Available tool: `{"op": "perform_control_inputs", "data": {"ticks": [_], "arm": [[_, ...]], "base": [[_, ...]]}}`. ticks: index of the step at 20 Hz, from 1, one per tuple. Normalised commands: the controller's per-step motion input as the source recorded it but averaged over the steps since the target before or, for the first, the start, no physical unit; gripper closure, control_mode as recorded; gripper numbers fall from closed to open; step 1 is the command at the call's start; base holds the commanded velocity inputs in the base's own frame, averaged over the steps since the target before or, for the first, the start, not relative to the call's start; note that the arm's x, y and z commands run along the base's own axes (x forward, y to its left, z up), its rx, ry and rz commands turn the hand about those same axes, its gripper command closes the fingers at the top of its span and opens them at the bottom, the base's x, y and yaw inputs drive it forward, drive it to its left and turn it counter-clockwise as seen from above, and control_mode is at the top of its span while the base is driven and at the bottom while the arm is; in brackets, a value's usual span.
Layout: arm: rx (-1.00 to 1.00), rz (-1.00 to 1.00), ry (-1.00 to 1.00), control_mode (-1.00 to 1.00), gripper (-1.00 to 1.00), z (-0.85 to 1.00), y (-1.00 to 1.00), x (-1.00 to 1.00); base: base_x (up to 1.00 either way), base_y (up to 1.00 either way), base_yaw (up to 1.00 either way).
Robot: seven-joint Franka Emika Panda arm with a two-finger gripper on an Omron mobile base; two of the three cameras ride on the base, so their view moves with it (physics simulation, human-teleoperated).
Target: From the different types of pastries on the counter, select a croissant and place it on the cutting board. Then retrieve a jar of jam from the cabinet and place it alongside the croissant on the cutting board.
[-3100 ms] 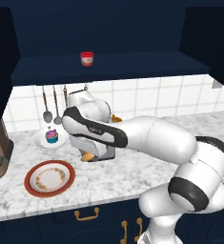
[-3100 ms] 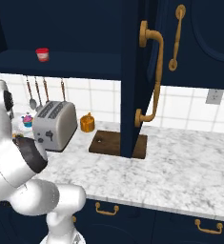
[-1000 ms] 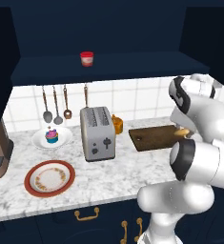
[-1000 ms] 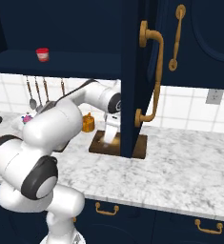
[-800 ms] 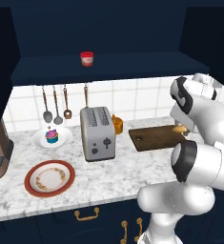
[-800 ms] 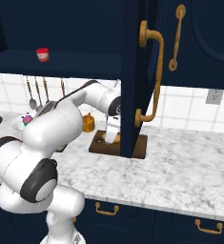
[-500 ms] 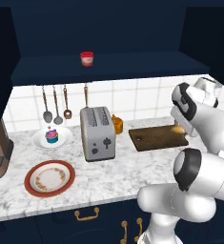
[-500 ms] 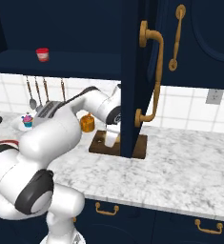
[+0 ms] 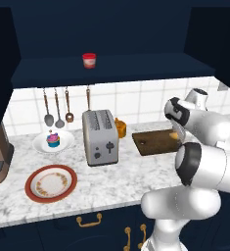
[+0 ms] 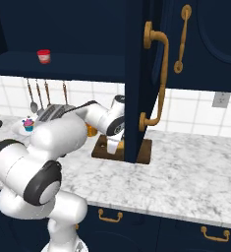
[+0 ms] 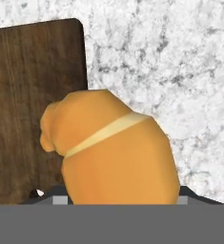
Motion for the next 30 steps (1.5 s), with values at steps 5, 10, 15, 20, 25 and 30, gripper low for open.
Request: {"op": "perform_control_inputs", "data": {"ticks": [5,10,15,20,25,30], "arm": [[0.00,-0.14,0.00,-1.00,1.00,-0.28,-0.27,0.70],[0.00,-0.15,0.00,-1.00,1.00,-0.12,-0.31,0.47],[0.00,-0.12,0.00,-1.00,1.00,-0.24,-0.20,0.44],[-0.02,-0.02,0.01,-1.00,1.00,-0.61,-0.01,0.32],[0.00,-0.01,0.00,-1.00,1.00,-0.43,-0.04,0.35],[0.00,0.00,0.00,-1.00,-1.00,-0.29,0.00,0.38]], "base": [[0.00,0.00,0.00],[0.00,0.00,0.00],[0.00,0.00,0.00],[0.00,0.00,0.00],[0.00,0.00,0.00],[0.00,0.00,0.00]]}}
